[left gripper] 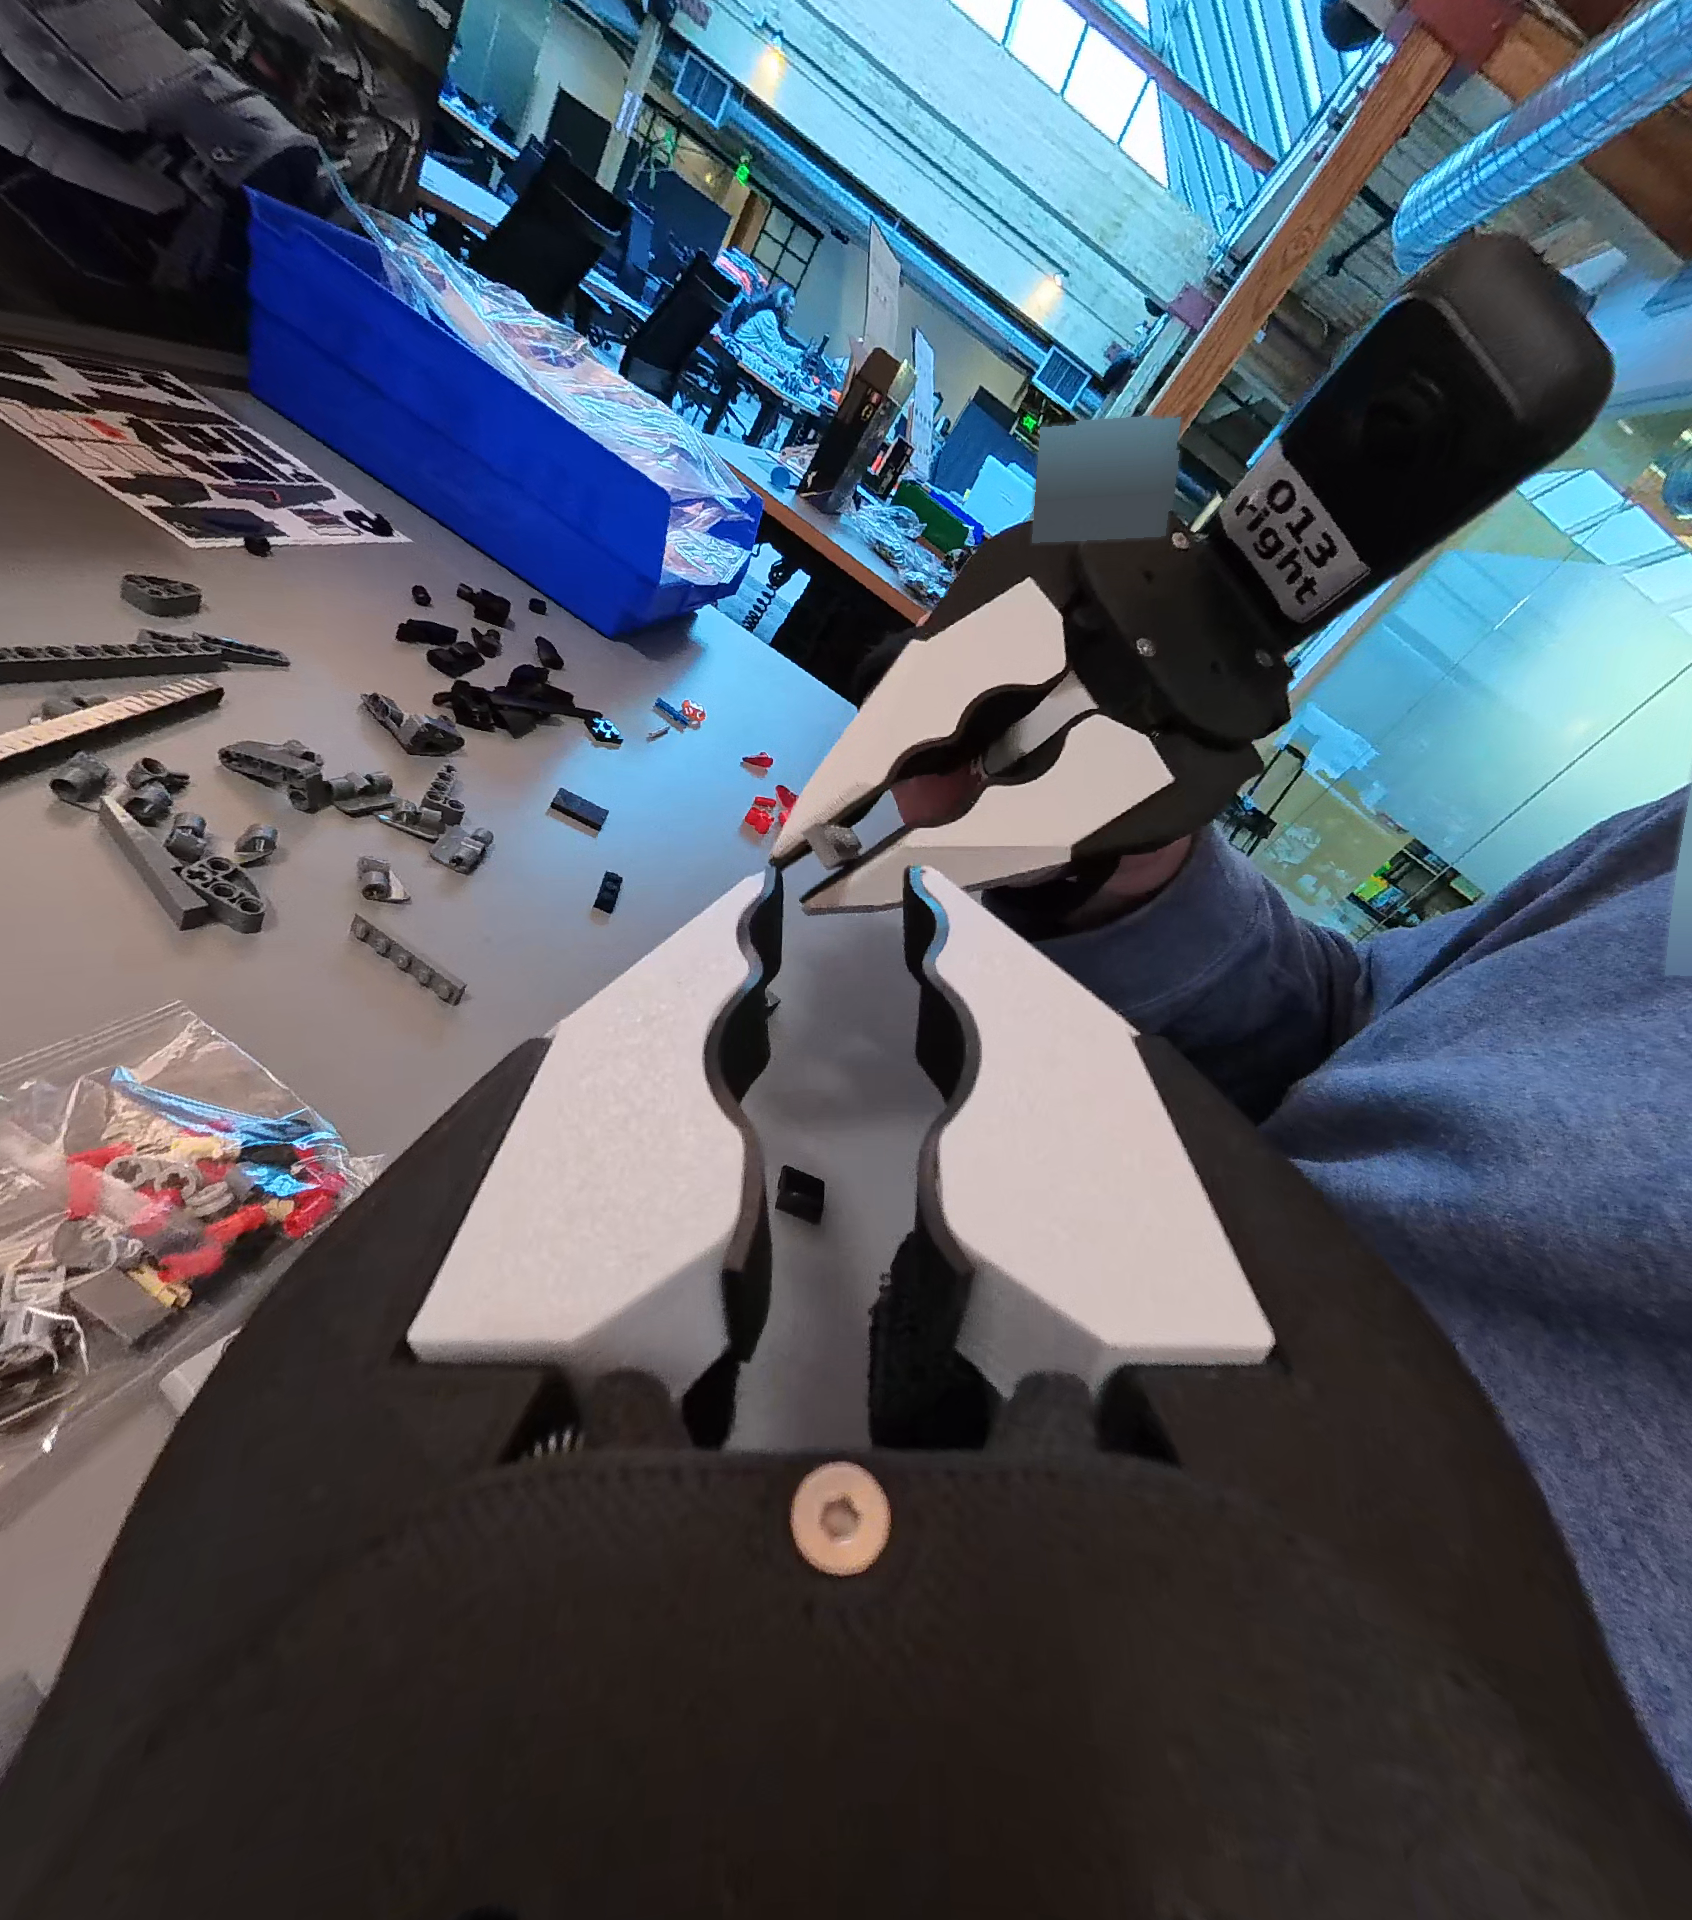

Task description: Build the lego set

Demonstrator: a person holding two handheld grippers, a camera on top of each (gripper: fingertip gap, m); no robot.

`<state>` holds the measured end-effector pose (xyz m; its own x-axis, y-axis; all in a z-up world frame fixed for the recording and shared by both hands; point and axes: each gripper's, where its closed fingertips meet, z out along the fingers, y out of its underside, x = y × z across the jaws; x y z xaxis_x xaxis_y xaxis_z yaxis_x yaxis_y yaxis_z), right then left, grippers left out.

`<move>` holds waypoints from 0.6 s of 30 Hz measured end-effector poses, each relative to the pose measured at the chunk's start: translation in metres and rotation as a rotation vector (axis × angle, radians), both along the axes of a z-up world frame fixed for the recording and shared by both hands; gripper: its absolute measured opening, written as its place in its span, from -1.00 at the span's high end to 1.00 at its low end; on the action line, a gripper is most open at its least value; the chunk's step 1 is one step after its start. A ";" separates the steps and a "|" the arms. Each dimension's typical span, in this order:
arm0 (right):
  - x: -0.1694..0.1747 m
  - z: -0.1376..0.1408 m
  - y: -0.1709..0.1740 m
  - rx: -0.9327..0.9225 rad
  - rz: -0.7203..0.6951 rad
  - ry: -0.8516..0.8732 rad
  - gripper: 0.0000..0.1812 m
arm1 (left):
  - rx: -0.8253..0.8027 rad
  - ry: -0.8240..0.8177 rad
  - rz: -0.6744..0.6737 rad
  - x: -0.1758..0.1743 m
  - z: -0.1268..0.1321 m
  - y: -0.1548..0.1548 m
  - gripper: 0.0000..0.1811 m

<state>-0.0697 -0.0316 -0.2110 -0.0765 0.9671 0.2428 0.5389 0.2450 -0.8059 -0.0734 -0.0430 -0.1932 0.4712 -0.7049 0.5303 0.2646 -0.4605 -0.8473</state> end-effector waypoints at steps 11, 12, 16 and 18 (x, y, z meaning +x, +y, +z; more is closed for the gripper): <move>-0.001 0.000 -0.003 0.027 0.012 -0.009 0.94 | -0.014 -0.029 0.007 -0.001 0.001 0.001 0.82; -0.001 0.000 -0.004 0.032 0.012 -0.011 0.94 | -0.012 -0.029 0.006 -0.001 0.001 0.001 0.83; -0.002 -0.001 -0.005 0.067 0.015 -0.023 0.94 | -0.007 -0.023 -0.001 0.002 0.000 0.000 0.83; -0.003 -0.001 -0.006 0.089 0.018 -0.030 0.94 | -0.013 -0.025 -0.006 0.003 -0.001 0.000 0.84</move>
<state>-0.0724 -0.0376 -0.2122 -0.1025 0.9402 0.3250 0.5572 0.3249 -0.7642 -0.0700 -0.0432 -0.1941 0.4538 -0.7007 0.5506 0.2828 -0.4726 -0.8346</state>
